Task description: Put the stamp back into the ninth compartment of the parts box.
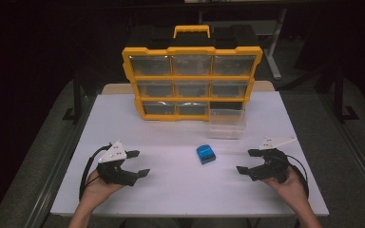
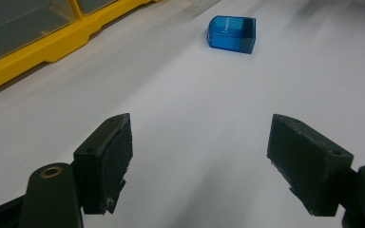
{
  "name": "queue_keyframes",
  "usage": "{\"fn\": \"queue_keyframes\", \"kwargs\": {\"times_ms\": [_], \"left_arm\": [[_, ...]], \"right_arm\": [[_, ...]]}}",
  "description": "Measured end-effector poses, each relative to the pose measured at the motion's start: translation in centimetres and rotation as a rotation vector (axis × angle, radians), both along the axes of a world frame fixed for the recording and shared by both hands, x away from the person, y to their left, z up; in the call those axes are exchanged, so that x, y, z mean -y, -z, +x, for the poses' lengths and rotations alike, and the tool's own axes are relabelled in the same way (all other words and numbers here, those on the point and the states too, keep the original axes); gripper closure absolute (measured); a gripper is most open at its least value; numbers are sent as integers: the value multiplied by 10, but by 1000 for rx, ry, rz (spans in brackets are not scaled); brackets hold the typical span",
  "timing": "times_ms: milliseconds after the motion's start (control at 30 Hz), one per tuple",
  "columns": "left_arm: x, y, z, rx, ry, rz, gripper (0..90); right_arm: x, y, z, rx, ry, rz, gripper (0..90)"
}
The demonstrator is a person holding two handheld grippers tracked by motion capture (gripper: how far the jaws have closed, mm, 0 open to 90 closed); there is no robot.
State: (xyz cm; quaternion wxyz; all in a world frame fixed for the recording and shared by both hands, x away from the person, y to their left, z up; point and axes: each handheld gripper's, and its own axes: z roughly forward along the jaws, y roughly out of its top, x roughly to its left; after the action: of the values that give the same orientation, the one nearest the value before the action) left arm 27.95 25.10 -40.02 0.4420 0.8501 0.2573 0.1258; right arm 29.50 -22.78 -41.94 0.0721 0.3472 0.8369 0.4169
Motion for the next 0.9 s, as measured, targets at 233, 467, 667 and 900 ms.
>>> {"fn": "queue_keyframes", "kwargs": {"times_ms": [233, 467, 667, 900], "left_arm": [[-3, -1, -2, 6, -4, -10, 224], [-7, -2, -2, 8, -11, -15, 220], [-7, -1, -2, 12, -10, -15, 219], [-7, -1, -3, 13, -10, -16, 218]], "right_arm": [[-11, -6, 4, -10, -4, 1, 152], [-23, -10, 9, -29, -20, -4, 151], [-30, -12, 12, -40, -25, -12, 151], [-37, -17, 14, -44, -36, -21, 150]]}}
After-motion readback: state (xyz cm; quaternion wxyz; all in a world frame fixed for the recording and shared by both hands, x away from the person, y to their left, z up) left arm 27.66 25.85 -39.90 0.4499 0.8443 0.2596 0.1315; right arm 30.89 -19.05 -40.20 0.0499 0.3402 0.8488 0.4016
